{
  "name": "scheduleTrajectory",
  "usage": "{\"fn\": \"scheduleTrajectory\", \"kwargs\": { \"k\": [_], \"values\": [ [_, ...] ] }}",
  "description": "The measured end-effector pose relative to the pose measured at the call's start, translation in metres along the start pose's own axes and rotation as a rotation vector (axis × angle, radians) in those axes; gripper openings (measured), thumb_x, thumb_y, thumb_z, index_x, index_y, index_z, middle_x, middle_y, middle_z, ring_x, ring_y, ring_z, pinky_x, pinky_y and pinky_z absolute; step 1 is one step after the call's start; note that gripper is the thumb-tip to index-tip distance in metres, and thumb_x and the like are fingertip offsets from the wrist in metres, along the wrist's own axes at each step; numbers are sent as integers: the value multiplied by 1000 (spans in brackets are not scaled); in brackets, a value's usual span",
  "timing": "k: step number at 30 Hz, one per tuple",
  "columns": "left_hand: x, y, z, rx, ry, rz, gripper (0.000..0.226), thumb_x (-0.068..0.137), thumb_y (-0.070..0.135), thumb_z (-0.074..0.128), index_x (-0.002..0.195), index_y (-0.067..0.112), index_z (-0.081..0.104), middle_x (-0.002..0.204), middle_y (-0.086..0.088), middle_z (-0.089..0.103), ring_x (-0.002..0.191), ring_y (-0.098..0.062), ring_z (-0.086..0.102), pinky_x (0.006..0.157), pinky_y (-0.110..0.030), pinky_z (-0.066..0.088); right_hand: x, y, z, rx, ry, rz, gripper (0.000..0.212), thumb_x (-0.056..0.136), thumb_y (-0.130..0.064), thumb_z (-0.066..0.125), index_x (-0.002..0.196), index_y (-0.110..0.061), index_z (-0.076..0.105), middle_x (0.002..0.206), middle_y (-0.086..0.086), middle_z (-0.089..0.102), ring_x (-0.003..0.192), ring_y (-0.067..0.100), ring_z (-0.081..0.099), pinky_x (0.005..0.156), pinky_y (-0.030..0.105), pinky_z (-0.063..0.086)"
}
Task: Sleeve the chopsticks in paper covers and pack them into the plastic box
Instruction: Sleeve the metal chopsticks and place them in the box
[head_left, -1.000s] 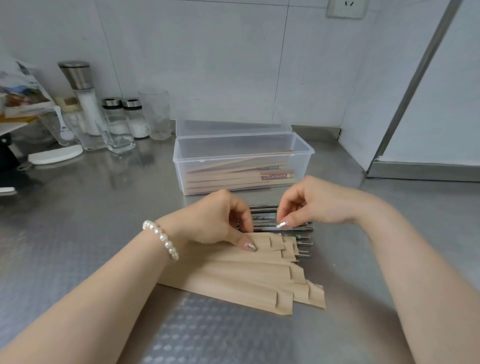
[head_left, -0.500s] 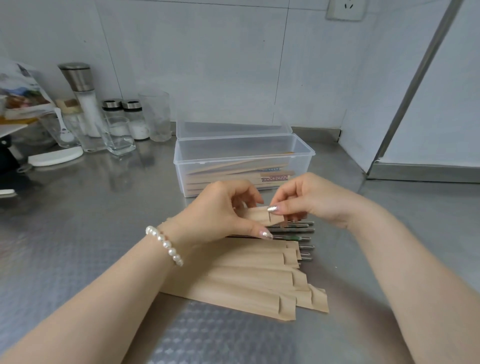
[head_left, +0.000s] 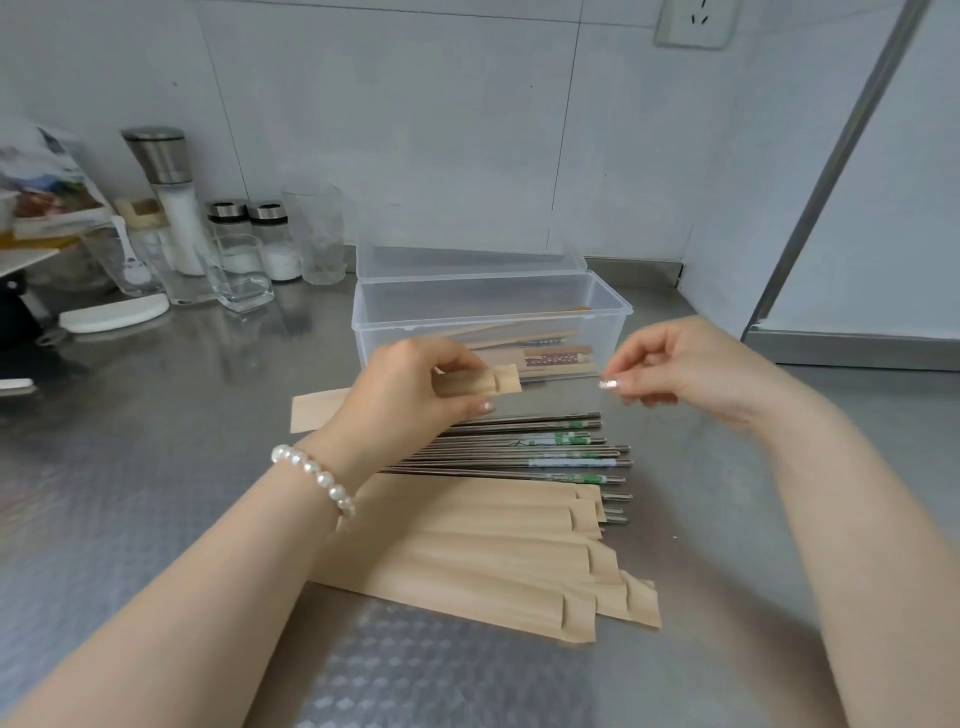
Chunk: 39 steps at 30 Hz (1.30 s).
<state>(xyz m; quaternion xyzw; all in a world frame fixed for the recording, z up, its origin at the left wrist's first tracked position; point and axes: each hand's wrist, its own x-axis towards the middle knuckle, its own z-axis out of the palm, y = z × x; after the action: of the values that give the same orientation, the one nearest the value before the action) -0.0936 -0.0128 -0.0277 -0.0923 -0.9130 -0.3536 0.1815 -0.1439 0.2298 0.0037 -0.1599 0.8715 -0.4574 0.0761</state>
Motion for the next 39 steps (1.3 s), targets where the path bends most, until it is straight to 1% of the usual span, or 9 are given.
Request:
{"fn": "scheduleTrajectory", "kwargs": {
  "k": [3, 7, 10, 14, 19, 22, 28, 32, 39],
  "values": [
    [1, -1, -6, -32, -5, -38, 22, 68, 25, 79, 85, 24, 64, 73, 20, 56, 66, 2, 50, 61, -3, 37, 0, 5, -3, -225, -76, 28, 16, 71, 1, 74, 64, -12, 67, 56, 5, 61, 52, 12, 52, 50, 18, 42],
    [0, 0, -6, -52, -148, -48, 23, 65, 27, 81, 79, 29, 62, 73, 13, 58, 67, -6, 52, 63, -17, 41, 5, 11, 3, -393, -101, 63, 19, 71, -4, 76, 61, -18, 66, 52, -2, 59, 51, 10, 50, 56, 23, 41],
    [-1, 0, -4, -18, -187, -42, 26, 65, 27, 81, 75, 33, 58, 75, 12, 58, 76, -9, 55, 71, -22, 45, 1, 8, 3, -334, -240, 38, 17, 68, -7, 79, 61, -15, 66, 52, -3, 57, 51, 7, 48, 52, 19, 40],
    [-2, 1, -6, -17, -190, -65, 25, 64, 26, 81, 77, 28, 60, 73, 10, 57, 69, -9, 54, 66, -22, 44, -7, -1, 8, -470, -466, 17, 28, 60, -18, 85, 56, -18, 57, 47, -10, 48, 49, 5, 40, 53, 22, 34],
    [-9, 15, -9, -294, -556, -102, 23, 66, 4, 79, 79, 9, 61, 69, -6, 66, 55, -20, 63, 56, -26, 52, -9, -7, 21, -573, -544, 3, 32, 60, -18, 84, 58, -18, 53, 45, -10, 45, 47, 5, 37, 52, 25, 30],
    [-12, 19, -8, -312, -756, -72, 24, 66, -3, 77, 82, 6, 62, 75, -12, 68, 66, -19, 65, 61, -23, 53, -9, -6, 24, -607, -557, 1, 33, 62, -17, 83, 58, -19, 51, 40, -12, 43, 42, 3, 35, 48, 23, 29],
    [-15, 21, -10, -230, -977, -68, 24, 67, 0, 78, 85, 8, 65, 81, -12, 70, 72, -14, 65, 71, -24, 51, -5, -3, 30, -584, -547, 10, 24, 66, -13, 78, 60, -19, 56, 40, -14, 50, 41, 1, 43, 48, 17, 34],
    [-16, 23, -12, -201, -1022, -80, 23, 67, 1, 78, 85, 7, 65, 81, -12, 70, 73, -15, 65, 69, -19, 51, 0, 3, 30, -534, -452, 12, 22, 68, -12, 75, 58, -19, 56, 40, -13, 49, 42, 1, 41, 49, 17, 35],
    [-17, 25, -14, -181, -1006, -80, 25, 66, 2, 79, 86, 9, 65, 83, -11, 70, 76, -16, 66, 75, -27, 52, 11, 13, 36, -486, -295, 11, 35, 68, -22, 77, 47, -18, 49, 39, -11, 39, 46, 7, 35, 51, 23, 31]
  ]
}}
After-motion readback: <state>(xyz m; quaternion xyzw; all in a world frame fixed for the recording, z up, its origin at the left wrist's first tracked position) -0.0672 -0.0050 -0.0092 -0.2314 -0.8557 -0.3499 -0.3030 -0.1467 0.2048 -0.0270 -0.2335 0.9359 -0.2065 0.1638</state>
